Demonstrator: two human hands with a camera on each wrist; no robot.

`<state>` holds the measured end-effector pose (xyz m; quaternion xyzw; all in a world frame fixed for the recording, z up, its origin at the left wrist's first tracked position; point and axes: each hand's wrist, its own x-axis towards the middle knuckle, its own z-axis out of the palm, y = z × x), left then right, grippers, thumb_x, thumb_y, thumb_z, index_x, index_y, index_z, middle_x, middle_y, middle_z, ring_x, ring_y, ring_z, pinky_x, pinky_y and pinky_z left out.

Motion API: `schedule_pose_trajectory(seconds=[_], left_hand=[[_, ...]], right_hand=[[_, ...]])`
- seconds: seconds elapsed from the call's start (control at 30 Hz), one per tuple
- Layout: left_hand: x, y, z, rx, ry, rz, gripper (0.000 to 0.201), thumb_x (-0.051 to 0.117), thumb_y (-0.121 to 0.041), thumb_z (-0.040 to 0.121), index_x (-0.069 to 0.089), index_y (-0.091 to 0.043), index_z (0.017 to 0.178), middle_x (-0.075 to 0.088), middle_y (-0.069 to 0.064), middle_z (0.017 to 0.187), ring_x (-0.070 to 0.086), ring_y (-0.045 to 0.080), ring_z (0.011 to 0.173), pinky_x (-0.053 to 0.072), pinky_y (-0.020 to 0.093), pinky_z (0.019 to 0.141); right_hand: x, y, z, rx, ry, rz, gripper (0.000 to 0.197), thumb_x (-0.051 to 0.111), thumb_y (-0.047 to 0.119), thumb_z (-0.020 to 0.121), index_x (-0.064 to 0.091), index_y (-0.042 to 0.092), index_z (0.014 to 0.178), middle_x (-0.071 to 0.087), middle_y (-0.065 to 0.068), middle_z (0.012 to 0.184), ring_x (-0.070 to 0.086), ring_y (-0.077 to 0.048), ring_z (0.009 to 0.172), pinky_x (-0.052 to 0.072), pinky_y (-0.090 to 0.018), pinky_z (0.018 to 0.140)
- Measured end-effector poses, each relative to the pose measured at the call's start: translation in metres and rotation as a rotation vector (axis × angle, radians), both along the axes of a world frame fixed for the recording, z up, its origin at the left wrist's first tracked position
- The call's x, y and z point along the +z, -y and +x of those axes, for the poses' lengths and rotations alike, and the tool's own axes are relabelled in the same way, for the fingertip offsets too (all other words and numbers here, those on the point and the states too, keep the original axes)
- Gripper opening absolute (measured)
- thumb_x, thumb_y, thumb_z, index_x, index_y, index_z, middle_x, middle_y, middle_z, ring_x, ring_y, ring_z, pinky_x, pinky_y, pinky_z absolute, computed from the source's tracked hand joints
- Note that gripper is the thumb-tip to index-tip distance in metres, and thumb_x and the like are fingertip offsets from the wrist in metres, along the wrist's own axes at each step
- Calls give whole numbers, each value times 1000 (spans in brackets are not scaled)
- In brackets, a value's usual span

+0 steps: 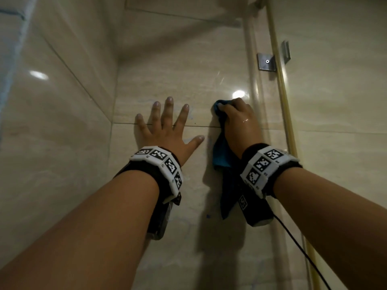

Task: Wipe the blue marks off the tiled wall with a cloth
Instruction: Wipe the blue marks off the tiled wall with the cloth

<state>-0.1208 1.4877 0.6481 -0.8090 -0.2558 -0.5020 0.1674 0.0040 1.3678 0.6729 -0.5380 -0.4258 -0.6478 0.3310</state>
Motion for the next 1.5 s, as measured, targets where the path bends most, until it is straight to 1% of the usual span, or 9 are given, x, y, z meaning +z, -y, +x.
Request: schedule_pose_trajectory(seconds=[0.13,0.27,0.37,0.43,0.57,0.67,1.0,1.27,1.5], left_hand=[[2,2,-9,-20,-33,-14,82,18,-78,85,-21,-40,147,-35,-5,153,-27,25,142,-14,57,112],[-2,4,-13,-48,6,-12,83,23,-78,84,-16,-41,148,-30,-4,155,-23,23,144,-13,59,111],[-12,-3,-18,-20,51,-3,86,24,-78,83,-17,-40,148,-29,-3,156,-22,23,144,-14,60,110],[-18,-10,-21,8,53,-16,87,23,-79,82,-18,-39,148,-31,-3,155,-23,23,144,-13,60,110],[-22,-18,-23,18,29,-36,87,18,-81,80,-24,-40,145,-36,-7,152,-27,21,142,-11,60,112],[-23,-19,-22,19,31,-26,86,15,-82,79,-25,-41,144,-37,-8,151,-27,21,142,-11,60,112],[-23,-20,-20,27,27,-19,86,15,-81,81,-26,-39,144,-38,-5,151,-28,22,142,-12,61,111],[-22,-20,-18,28,43,-18,86,16,-80,81,-26,-39,144,-37,-5,152,-27,23,142,-12,62,111],[-22,-21,-17,22,45,-24,86,17,-81,82,-28,-39,143,-37,-4,152,-28,24,142,-12,62,111]], right_hand=[[-5,21,12,60,-99,35,30,52,1,92,61,0,121,54,-22,117,52,-40,105,44,-40,92],[3,30,11,24,-293,41,39,44,0,91,58,7,126,50,-20,123,48,-36,109,38,-34,89],[9,22,5,70,-329,64,23,48,6,92,60,5,112,53,-18,109,51,-31,99,40,-29,80],[12,18,-6,152,-325,80,14,51,15,94,57,3,99,52,-14,97,51,-27,90,39,-28,73],[1,7,-10,80,-261,-87,37,46,5,92,58,12,126,50,-17,122,48,-34,107,39,-35,88],[-12,5,-3,103,-143,-63,31,51,9,95,59,6,125,52,-18,121,52,-36,106,44,-38,94],[16,-11,-28,115,-169,-109,33,50,4,93,56,1,126,50,-20,118,53,-35,103,32,-20,80],[4,-16,-34,8,-35,-258,39,52,4,94,56,11,132,49,-15,125,48,-35,110,39,-31,96],[24,-23,-42,119,-100,-161,27,53,10,95,60,0,119,51,-19,112,53,-35,99,39,-22,81]])
